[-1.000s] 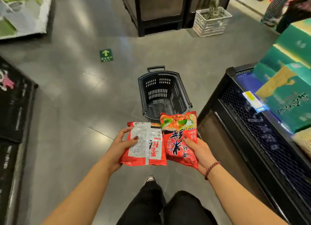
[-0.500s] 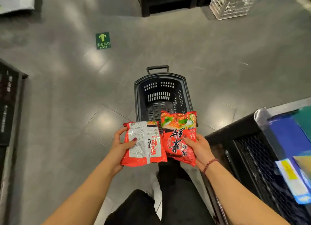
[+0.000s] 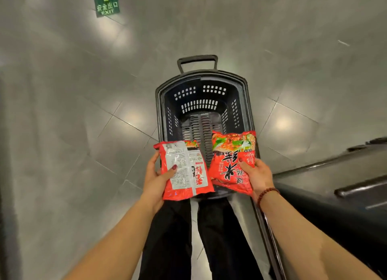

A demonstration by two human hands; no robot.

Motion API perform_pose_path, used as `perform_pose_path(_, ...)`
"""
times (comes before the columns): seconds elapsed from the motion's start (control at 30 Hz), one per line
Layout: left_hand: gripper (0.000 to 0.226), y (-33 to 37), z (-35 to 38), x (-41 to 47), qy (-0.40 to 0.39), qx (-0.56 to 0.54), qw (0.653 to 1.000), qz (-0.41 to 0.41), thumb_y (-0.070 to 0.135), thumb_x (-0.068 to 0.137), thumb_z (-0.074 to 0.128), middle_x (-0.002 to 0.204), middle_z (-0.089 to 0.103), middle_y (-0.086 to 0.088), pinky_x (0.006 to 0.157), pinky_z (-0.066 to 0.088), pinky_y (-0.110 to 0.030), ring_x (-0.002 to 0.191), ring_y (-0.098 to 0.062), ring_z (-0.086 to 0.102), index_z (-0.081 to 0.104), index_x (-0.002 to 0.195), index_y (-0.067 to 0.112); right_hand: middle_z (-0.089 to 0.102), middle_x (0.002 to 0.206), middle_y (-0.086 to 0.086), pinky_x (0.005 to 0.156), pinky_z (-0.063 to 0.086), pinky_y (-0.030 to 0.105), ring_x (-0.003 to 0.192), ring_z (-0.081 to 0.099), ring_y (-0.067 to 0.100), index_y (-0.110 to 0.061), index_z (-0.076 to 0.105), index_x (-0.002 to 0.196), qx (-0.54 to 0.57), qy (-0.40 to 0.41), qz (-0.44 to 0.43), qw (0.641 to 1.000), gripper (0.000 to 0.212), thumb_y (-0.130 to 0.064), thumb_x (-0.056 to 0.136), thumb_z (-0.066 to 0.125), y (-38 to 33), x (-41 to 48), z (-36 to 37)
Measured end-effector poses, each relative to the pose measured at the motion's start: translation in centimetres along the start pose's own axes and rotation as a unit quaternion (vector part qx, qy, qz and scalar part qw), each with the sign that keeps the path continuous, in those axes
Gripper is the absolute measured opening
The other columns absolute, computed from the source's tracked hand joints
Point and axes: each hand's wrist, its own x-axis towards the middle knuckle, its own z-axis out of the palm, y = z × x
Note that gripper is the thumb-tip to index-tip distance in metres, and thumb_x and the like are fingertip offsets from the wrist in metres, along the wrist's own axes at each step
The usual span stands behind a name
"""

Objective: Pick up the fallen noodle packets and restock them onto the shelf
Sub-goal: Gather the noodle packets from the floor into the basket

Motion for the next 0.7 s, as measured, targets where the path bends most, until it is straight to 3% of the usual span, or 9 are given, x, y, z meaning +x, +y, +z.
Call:
perform_pose_path(0.17,0.069,1.0,0.7,8.4,0.002,0.054,0.996,0.07,0.001,0.084,0.07,0.122,0.065,-0.005,0.081,0.057,-0.054,0.104,-0.028,0.069,0.045,0.138,0.037,0.072,0.094,0.012,0.067,0.059,0.048,0.08,0.071,0.032,-0.01,0.062,0.105,0.019,0.009,-0.023,1.0,0.023,-0.01,0.084,0.072,0.2,7.6,4.4)
perform_pose_path(0.33,0.067,3.3,1.0,15.2,-0.016,0.08,0.99,0.111,0.003,0.084,0.07,0.115,0.068,-0.002,0.075,0.06,-0.046,0.1,-0.025,0.07,0.048,0.132,0.044,0.072,0.092,0.013,0.075,0.058,0.05,0.084,0.07,0.034,-0.019,0.067,0.085,-0.036,0.011,-0.052,0.998,0.008,-0.011,0.086,0.07,0.0,15.1,9.1)
perform_pose_path(0.4,0.067,3.7,1.0,17.4,-0.031,0.088,0.989,0.111,0.002,0.085,0.069,0.114,0.069,-0.001,0.072,0.06,-0.042,0.099,-0.024,0.071,0.048,0.133,0.043,0.072,0.094,0.017,0.078,0.057,0.055,0.09,0.069,0.038,-0.017,0.067,0.082,-0.047,0.021,-0.051,0.997,0.006,-0.013,0.086,0.07,0.3,18.2,10.6)
perform_pose_path(0.5,0.069,3.7,0.8,19.9,-0.046,0.111,0.986,0.118,-0.001,0.084,0.069,0.114,0.068,-0.005,0.073,0.059,-0.037,0.102,-0.023,0.069,0.048,0.136,0.041,0.072,0.091,0.015,0.08,0.057,0.053,0.088,0.07,0.034,-0.017,0.068,0.081,-0.063,0.036,-0.043,0.996,0.008,-0.01,0.086,0.069,0.2,21.9,12.3)
perform_pose_path(0.63,0.07,3.6,0.3,21.7,-0.051,0.13,0.984,0.108,0.001,0.084,0.069,0.113,0.068,-0.005,0.079,0.06,-0.043,0.105,-0.025,0.068,0.048,0.137,0.041,0.071,0.098,0.019,0.08,0.057,0.052,0.087,0.07,0.033,-0.012,0.068,0.087,-0.079,0.016,-0.037,0.996,0.004,-0.01,0.088,0.065,-0.2,25.9,13.6)
perform_pose_path(0.7,0.07,3.6,0.4,22.1,-0.057,0.135,0.984,0.104,0.001,0.084,0.069,0.111,0.069,-0.002,0.078,0.06,-0.04,0.103,-0.023,0.069,0.047,0.138,0.04,0.07,0.104,0.014,0.082,0.058,0.044,0.095,0.068,0.03,-0.011,0.068,0.107,-0.072,-0.004,-0.044,0.996,0.019,-0.005,0.091,0.058,-0.5,27.3,14.1)
